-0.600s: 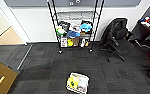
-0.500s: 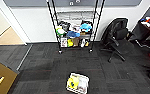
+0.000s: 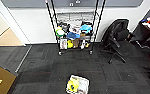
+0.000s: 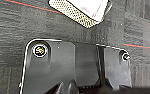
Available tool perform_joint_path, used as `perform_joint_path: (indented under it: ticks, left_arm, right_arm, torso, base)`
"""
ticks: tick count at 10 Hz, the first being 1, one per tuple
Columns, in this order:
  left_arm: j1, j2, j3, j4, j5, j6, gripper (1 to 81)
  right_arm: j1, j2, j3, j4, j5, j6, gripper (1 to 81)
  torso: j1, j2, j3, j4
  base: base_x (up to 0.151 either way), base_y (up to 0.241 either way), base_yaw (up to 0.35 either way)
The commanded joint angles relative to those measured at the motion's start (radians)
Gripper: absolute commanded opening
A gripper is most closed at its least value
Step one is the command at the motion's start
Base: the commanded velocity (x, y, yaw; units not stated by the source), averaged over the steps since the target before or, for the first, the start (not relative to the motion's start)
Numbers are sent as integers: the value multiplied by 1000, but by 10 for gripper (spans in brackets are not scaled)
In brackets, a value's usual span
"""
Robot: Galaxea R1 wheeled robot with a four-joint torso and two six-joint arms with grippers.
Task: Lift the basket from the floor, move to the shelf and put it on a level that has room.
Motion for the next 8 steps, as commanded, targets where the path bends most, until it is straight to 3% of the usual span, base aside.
perform_joint_path:
  ticks: [1,8]
  left_arm:
    - [-34,-17,11,-3,64,-2,811]
    - [-32,-20,11,-1,64,-2,811]
  right_arm:
    - [32,-15,12,10,-59,2,811]
    - [32,-11,10,10,-59,2,811]
  torso:
    - [0,0,0,0]
    - [0,0,0,0]
  base:
    - [103,0,0]
    - [103,0,0]
